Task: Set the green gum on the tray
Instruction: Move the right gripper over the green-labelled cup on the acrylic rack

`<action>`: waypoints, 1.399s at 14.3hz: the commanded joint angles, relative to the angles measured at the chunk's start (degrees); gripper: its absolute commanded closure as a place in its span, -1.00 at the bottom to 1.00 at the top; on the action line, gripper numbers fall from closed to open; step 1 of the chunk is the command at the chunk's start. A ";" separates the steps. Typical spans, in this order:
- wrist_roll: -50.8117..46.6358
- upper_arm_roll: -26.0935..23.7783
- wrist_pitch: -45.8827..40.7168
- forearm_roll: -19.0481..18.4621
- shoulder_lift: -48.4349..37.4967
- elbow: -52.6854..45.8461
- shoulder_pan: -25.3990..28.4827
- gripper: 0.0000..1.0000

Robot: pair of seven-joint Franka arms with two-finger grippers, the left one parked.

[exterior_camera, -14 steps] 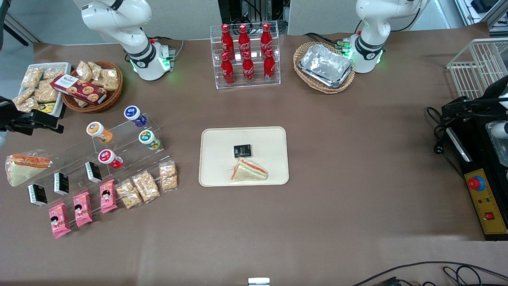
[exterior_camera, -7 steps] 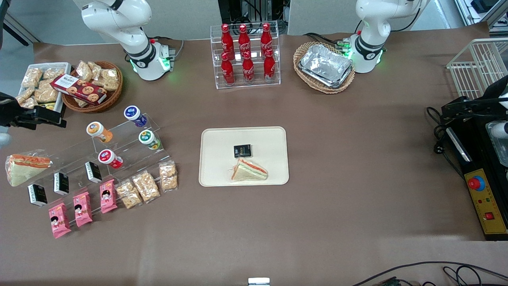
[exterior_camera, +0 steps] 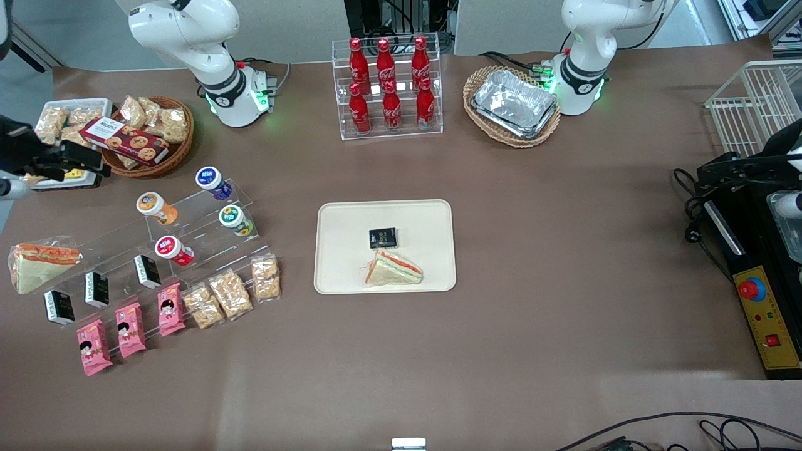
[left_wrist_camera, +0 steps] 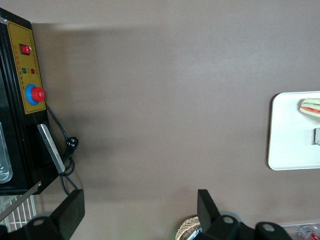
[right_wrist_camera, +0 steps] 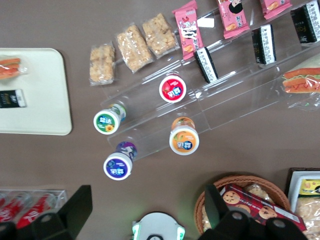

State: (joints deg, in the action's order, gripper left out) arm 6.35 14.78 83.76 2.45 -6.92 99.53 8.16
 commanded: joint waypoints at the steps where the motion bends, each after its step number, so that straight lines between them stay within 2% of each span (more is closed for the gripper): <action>1: -0.89 -2.99 8.68 -3.41 -10.98 16.01 1.07 -1.00; 4: -3.00 -5.53 13.17 -3.41 -15.04 25.07 1.16 -1.00; 7: -3.27 -8.18 14.23 -2.71 -14.87 28.60 1.94 -1.00; 10: -3.27 -8.27 19.40 -2.54 -16.45 33.95 2.82 -1.00; 19: -3.27 -8.27 30.05 -2.36 -14.44 38.63 3.62 -1.00; 20: -3.27 -8.19 30.84 -1.40 -13.74 38.63 3.62 -1.00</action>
State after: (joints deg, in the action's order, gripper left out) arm 3.71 6.20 111.82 0.54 -20.96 137.04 11.30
